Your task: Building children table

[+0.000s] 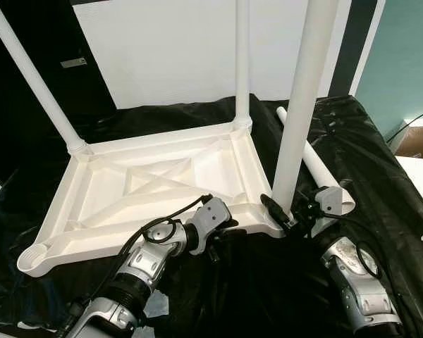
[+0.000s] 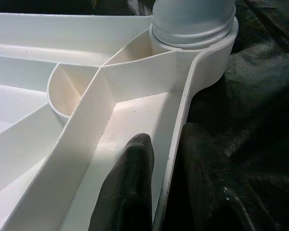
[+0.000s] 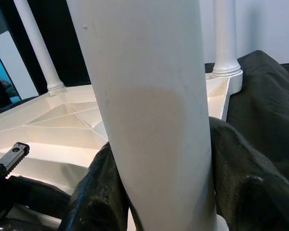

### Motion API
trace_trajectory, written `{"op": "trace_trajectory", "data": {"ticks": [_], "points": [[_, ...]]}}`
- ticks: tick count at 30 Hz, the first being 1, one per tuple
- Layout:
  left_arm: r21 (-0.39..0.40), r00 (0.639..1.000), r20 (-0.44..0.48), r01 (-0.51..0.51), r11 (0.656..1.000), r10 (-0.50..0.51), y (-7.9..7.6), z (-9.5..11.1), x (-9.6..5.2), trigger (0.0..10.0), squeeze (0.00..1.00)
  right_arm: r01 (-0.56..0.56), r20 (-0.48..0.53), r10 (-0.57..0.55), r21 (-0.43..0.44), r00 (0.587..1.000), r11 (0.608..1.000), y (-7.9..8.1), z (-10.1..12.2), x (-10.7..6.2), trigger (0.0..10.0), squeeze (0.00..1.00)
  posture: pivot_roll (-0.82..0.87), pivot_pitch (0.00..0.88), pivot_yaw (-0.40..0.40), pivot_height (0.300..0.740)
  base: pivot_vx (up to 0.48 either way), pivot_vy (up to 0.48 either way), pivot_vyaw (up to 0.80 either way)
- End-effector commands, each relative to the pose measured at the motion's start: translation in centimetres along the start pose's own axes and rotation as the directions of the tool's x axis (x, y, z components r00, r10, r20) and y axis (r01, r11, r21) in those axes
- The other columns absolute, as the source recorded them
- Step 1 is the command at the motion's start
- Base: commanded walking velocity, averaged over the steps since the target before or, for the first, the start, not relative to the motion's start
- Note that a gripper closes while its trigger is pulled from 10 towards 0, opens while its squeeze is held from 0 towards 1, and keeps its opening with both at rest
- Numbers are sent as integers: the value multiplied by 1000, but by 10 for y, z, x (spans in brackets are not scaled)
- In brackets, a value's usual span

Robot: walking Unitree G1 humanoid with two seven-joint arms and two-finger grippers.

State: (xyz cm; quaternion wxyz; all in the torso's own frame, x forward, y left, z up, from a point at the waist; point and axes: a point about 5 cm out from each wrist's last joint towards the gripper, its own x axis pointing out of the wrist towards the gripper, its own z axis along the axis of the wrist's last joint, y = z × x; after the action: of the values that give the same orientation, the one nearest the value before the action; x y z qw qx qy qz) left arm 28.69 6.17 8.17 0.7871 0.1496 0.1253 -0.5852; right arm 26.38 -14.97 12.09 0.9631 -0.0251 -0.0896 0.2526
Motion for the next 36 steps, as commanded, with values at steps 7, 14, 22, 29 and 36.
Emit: {"op": "trace_trajectory", "data": {"ticks": [7, 14, 22, 29, 36], "points": [[-86, 984, -119, 125, 988, -135, -23, -31, 7, 10000, 0, -99, -47, 101, 41, 994, 994, 15, -5, 10, 10000, 1000, -39, 0, 82, 740, 0, 0, 0], [-85, 983, -121, 127, 988, -137, -23, -31, 7, 10000, 0, -313, -119, 306, -53, 945, 948, -10, 4, 15, 10000, 0, -47, 0, 89, 740, 0, 0, 0], [-84, 982, -125, 129, 988, -139, -22, -31, 7, 10000, 0, -524, -268, 485, -95, 832, 847, -35, 15, 18, 10000, 0, -48, 0, 93, 740, 0, 0, 0], [-87, 983, -128, 121, 989, -132, -22, -32, 5, 10000, 0, -630, -390, 551, -105, 738, 769, -55, 14, 14, 0, 0, -36, 0, 90, 740, 0, 0, 0], [-89, 983, -130, 120, 989, -131, -22, -33, 3, 10000, 0, -635, -361, 571, -82, 738, 768, -53, 12, 14, 0, 0, -33, 0, 92, 740, 0, 0, 0]]}}
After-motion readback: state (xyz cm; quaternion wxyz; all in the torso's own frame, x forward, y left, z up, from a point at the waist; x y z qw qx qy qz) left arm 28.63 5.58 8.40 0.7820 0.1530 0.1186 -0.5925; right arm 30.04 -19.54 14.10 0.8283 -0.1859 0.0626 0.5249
